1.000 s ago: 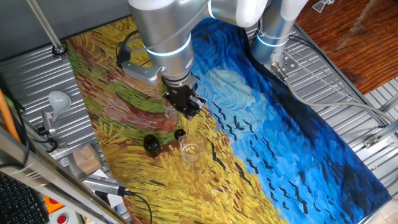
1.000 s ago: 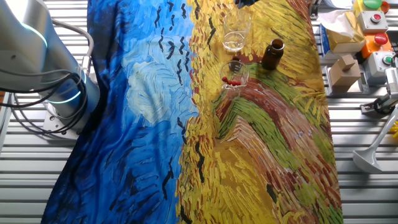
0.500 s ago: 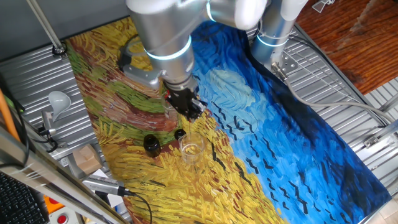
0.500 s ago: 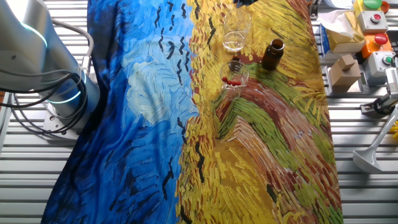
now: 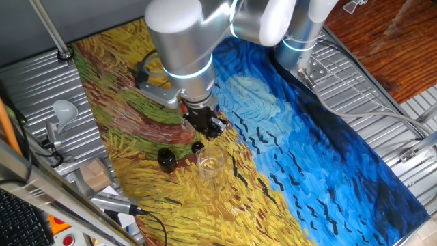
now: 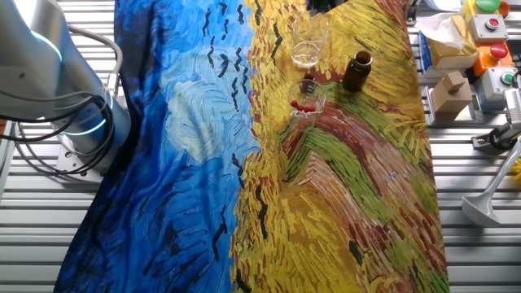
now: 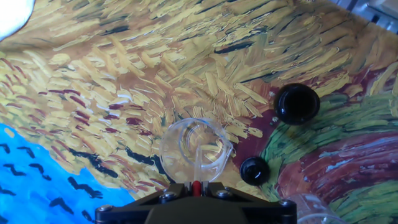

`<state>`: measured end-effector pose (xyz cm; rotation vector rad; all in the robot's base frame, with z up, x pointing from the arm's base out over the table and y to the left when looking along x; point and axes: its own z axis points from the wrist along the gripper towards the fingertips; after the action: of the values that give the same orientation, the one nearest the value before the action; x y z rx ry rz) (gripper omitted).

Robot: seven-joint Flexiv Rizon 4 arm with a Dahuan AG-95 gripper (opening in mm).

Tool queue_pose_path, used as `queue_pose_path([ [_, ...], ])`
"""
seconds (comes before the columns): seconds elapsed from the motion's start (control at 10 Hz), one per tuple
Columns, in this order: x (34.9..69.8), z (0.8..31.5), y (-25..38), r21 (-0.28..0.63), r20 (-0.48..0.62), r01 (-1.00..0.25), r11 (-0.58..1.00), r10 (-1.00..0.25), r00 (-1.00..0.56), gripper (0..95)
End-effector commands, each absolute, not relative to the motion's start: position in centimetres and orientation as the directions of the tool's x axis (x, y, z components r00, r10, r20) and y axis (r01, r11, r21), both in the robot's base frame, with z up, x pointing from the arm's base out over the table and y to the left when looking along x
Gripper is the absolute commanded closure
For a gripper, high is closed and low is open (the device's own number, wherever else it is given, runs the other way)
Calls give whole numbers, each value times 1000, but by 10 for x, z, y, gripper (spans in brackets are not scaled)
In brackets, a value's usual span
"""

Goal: Transfer liquid using a dropper

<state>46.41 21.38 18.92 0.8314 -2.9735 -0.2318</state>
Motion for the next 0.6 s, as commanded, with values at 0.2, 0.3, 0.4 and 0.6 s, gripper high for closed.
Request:
queue_pose_path([
  [0.2, 463, 186, 214, 149, -2, -504, 851, -509, -861, 950],
  [0.3, 463, 186, 214, 147, -1, -505, 851, -510, -860, 950],
  [0.4, 463, 186, 214, 146, -2, -515, 845, -520, -854, 950],
  [0.6, 463, 186, 214, 148, -3, -522, 840, -528, -850, 950],
])
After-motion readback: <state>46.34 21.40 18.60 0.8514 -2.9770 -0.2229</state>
